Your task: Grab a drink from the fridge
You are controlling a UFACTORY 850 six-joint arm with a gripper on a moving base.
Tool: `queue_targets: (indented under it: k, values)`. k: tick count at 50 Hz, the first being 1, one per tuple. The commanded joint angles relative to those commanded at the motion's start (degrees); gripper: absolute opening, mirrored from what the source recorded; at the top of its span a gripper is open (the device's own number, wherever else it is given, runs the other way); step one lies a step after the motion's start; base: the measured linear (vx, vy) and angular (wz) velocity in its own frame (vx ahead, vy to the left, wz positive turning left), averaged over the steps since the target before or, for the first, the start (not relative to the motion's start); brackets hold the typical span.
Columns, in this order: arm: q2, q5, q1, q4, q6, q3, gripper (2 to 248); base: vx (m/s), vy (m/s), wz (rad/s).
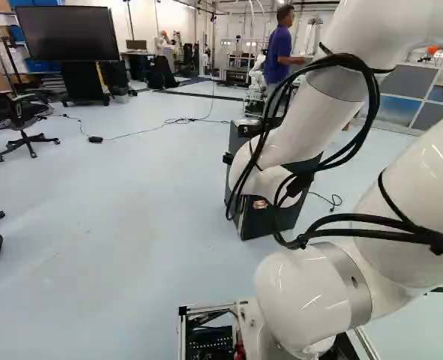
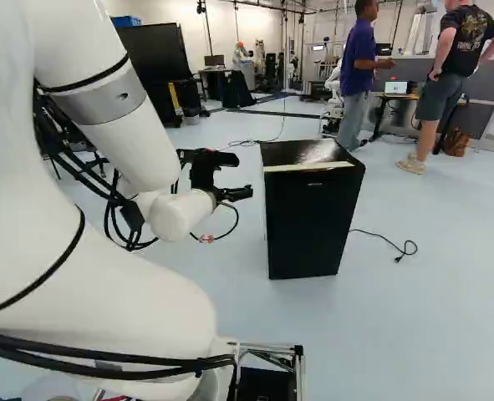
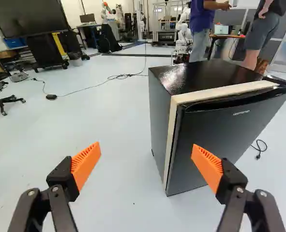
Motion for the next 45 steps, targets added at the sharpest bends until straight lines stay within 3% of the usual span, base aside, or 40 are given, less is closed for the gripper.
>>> queue_targets:
  k: [18,45]
  values:
    - [-1.8,1.3,1.9,5.5,0.0,-1.5,247,0.000,0.000,0.000]
    - [-10.8,6.9,4.9,13.2,0.0,-6.2,247,0.000,0.000,0.000]
